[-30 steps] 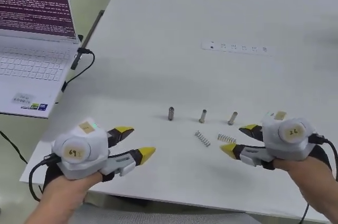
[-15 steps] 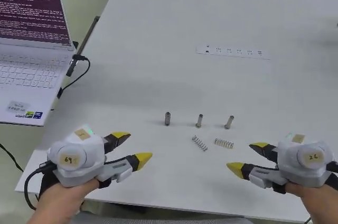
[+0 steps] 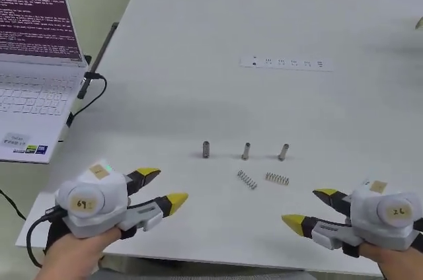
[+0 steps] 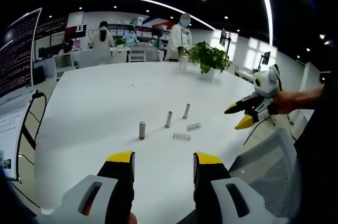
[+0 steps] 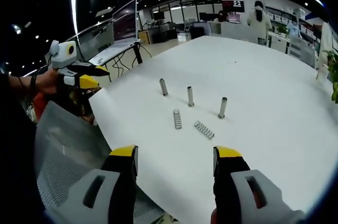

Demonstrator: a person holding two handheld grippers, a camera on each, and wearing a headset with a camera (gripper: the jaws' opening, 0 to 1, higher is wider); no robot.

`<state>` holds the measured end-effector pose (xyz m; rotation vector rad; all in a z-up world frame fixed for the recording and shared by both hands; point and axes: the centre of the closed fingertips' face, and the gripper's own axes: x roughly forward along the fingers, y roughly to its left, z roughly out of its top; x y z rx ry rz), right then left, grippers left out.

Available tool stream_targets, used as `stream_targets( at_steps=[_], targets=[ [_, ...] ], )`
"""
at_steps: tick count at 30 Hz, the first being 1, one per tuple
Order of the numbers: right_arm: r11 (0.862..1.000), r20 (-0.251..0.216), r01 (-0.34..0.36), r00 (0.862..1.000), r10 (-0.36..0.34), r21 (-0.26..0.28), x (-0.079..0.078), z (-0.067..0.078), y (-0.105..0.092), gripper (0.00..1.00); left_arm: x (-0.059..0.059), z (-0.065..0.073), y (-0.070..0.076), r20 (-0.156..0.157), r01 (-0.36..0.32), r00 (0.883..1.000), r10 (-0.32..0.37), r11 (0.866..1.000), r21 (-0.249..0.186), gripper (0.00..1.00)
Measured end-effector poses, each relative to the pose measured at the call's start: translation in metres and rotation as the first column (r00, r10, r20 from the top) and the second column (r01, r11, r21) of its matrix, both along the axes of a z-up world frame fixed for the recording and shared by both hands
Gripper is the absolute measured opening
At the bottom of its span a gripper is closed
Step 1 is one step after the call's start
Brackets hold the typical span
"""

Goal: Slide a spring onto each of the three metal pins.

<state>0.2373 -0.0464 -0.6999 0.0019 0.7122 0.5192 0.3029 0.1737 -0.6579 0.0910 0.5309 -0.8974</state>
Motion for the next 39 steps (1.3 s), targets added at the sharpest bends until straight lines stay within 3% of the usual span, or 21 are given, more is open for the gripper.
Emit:
stream_targets(
  at_steps=[9,20,26,32,39],
  targets=[
    [1.000,0.002,0.012,1.000,-0.012,0.015,-0.002,0.001,-0.005,0.57,0.004,0.000,-0.005,0.000,0.013,1.000,-0.013,1.000,0.009,0.39],
    [1.000,-0.009,0.018,1.000,-0.018,0.025,-0.007,-0.001,-0.007,0.58,0.005,-0.007,-0.034,-0.007,0.124,0.992,-0.124,0.991,0.039,0.39],
    [1.000,-0.010,0.013,1.000,-0.012,0.027,-0.006,0.000,-0.008,0.59,0.009,-0.009,-0.053,0.003,0.193,0.981,-0.193,0.980,0.059,0.38],
    [1.000,-0.002,0.017,1.000,-0.017,0.023,-0.004,0.004,-0.012,0.59,0.013,-0.013,-0.071,0.007,0.269,0.963,-0.271,0.959,0.088,0.38],
    [1.000,-0.001,0.022,1.000,-0.022,0.021,-0.005,0.006,-0.016,0.59,0.015,-0.018,-0.084,0.004,0.324,0.945,-0.326,0.940,0.106,0.38]
  ],
)
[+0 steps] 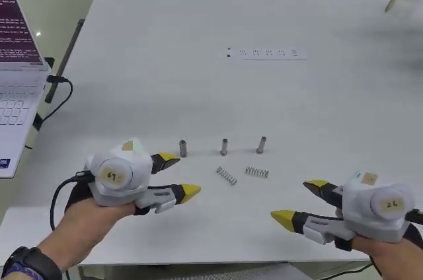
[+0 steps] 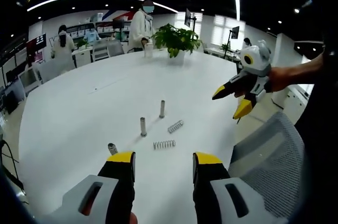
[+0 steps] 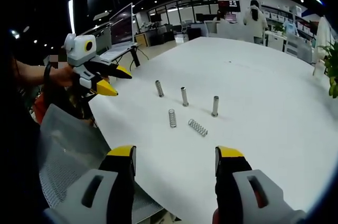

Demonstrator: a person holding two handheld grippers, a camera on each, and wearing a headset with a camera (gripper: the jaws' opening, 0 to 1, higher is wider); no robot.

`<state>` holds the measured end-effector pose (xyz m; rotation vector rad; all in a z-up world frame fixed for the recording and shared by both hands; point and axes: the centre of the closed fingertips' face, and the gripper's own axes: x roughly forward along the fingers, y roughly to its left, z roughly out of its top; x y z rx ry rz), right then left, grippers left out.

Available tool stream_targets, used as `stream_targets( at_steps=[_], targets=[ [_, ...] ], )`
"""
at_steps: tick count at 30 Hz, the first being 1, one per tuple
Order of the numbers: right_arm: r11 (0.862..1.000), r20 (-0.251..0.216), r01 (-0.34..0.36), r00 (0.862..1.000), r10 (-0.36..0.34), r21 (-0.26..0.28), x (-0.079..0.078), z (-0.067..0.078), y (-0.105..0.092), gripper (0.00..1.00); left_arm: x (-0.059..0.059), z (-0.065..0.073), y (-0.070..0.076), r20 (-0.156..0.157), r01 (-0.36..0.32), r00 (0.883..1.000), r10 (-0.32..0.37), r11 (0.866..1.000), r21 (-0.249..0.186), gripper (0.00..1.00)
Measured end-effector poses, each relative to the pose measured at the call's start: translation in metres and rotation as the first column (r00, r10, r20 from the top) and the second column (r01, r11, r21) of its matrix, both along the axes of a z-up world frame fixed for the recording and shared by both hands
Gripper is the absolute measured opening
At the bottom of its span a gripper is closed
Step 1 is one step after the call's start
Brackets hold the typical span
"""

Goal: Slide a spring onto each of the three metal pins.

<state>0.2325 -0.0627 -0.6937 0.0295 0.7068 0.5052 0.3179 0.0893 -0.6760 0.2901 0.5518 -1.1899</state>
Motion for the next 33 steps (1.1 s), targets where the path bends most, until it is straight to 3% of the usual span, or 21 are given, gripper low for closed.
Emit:
stream_targets(
  at_steps=[12,23,33],
  targets=[
    [1.000,-0.008,0.006,1.000,-0.006,-0.007,-0.005,0.001,-0.006,0.59,-0.002,-0.015,-0.024,0.008,0.109,0.994,-0.110,0.993,0.051,0.36],
    [1.000,-0.022,0.012,1.000,-0.012,-0.007,-0.010,-0.002,-0.009,0.59,0.002,-0.036,-0.048,0.018,0.216,0.975,-0.220,0.968,0.125,0.34],
    [1.000,-0.036,0.009,0.999,-0.009,-0.008,-0.013,-0.007,-0.012,0.59,0.004,-0.061,-0.071,-0.017,0.251,0.968,-0.252,0.956,0.150,0.32]
  ],
)
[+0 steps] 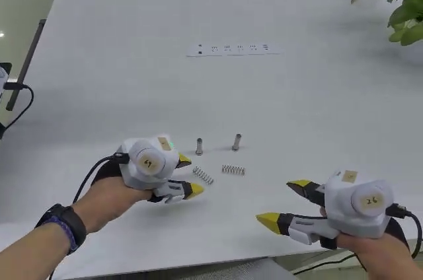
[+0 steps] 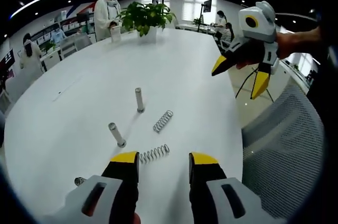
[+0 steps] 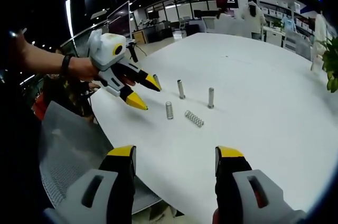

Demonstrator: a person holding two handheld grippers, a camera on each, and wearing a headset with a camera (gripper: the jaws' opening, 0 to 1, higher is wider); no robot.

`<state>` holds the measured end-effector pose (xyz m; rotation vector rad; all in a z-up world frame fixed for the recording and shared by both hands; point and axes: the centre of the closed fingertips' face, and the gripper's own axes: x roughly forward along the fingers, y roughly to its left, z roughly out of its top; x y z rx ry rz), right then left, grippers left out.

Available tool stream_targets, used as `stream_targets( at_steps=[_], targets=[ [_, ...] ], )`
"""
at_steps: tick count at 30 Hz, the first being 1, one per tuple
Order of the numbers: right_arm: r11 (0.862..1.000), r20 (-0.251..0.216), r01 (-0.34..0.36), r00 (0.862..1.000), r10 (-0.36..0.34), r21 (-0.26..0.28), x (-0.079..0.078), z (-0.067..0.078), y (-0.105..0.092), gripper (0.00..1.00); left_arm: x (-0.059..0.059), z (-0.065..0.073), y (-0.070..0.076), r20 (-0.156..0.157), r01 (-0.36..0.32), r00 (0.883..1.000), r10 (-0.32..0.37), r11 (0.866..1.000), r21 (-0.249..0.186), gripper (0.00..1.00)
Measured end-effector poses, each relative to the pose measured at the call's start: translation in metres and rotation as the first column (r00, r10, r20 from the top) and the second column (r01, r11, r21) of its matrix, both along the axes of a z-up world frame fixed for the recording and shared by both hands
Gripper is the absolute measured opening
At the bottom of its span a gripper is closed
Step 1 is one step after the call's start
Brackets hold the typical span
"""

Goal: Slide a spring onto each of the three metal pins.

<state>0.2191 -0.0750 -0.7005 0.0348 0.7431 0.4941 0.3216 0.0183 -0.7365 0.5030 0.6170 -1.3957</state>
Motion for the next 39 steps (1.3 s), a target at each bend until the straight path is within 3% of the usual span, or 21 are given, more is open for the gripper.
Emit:
stream_targets(
  at_steps=[9,21,39],
  targets=[
    [1.000,-0.014,0.007,1.000,-0.007,0.002,-0.004,-0.003,-0.003,0.59,0.001,-0.021,-0.016,-0.029,0.013,1.000,-0.012,1.000,0.023,0.30],
    [1.000,-0.027,0.026,0.999,-0.026,-0.001,-0.008,-0.006,-0.010,0.59,0.007,-0.040,-0.017,-0.085,0.001,0.996,0.003,0.999,0.052,0.30],
    [1.000,-0.030,0.012,0.999,-0.012,-0.007,-0.007,-0.007,-0.005,0.58,0.004,-0.046,0.005,-0.068,0.028,0.997,-0.021,0.994,0.104,0.25]
  ],
)
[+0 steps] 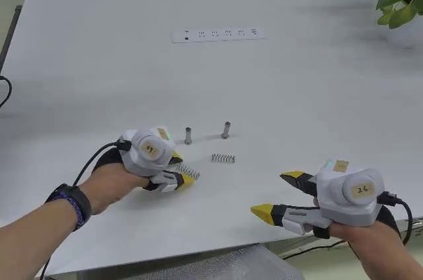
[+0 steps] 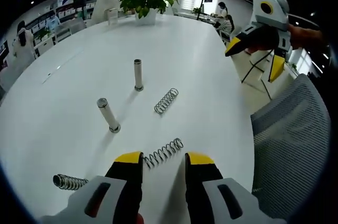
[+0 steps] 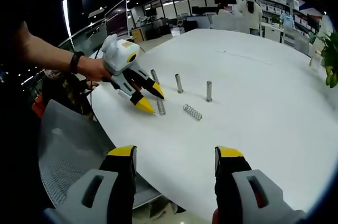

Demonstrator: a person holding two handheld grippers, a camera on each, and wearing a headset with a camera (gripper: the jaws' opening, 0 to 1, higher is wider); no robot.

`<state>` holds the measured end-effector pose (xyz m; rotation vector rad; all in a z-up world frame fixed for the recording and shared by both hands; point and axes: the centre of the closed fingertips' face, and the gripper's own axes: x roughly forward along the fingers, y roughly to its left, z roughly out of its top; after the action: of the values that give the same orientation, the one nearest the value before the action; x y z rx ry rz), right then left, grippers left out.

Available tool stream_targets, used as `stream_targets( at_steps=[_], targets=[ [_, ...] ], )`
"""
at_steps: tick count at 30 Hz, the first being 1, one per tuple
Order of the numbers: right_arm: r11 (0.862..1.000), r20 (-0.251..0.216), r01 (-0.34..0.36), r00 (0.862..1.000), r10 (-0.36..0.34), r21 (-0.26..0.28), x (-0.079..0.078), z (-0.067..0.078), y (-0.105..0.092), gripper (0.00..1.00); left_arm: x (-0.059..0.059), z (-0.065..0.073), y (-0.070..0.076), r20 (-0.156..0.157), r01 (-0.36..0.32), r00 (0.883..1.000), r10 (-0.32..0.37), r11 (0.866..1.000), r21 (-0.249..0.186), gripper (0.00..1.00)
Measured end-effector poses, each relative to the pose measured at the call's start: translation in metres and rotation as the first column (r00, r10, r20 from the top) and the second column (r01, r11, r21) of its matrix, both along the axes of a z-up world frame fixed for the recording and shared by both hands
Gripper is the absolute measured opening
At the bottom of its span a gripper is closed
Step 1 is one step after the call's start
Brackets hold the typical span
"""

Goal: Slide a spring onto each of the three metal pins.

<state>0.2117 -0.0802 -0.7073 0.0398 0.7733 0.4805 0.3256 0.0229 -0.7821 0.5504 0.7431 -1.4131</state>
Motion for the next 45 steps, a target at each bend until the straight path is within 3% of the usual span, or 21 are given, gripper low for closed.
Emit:
stream_targets(
  at_steps=[5,13,22,24,29,35,45],
  targets=[
    [1.000,-0.001,0.001,1.000,-0.001,-0.002,-0.001,0.000,0.000,0.58,-0.004,-0.002,0.002,0.003,0.019,1.000,-0.019,1.000,0.015,0.22],
    [1.000,-0.001,0.006,1.000,-0.006,-0.002,-0.003,0.000,-0.001,0.58,-0.012,-0.009,0.008,0.032,0.076,0.996,-0.078,0.995,0.059,0.16],
    [1.000,0.003,0.001,1.000,-0.001,-0.001,-0.002,0.000,0.000,0.58,-0.014,-0.009,0.009,0.036,0.067,0.997,-0.070,0.995,0.068,0.03],
    [1.000,0.004,0.000,1.000,0.000,0.000,-0.002,0.001,0.000,0.58,-0.017,-0.008,0.009,0.018,0.064,0.998,-0.065,0.995,0.071,0.03],
    [1.000,0.006,-0.008,1.000,0.008,-0.001,0.000,0.001,0.001,0.58,-0.019,-0.010,0.012,0.014,0.072,0.997,-0.073,0.993,0.094,0.02],
    [1.000,0.011,-0.020,1.000,0.020,-0.001,0.002,0.003,0.005,0.58,-0.014,-0.008,0.022,0.005,0.028,1.000,-0.028,0.996,0.086,0.02],
    [0.998,0.017,-0.057,0.998,0.057,0.002,0.006,0.003,0.015,0.59,-0.008,0.010,0.035,0.005,-0.052,0.999,0.052,0.998,0.033,0.02]
  ],
)
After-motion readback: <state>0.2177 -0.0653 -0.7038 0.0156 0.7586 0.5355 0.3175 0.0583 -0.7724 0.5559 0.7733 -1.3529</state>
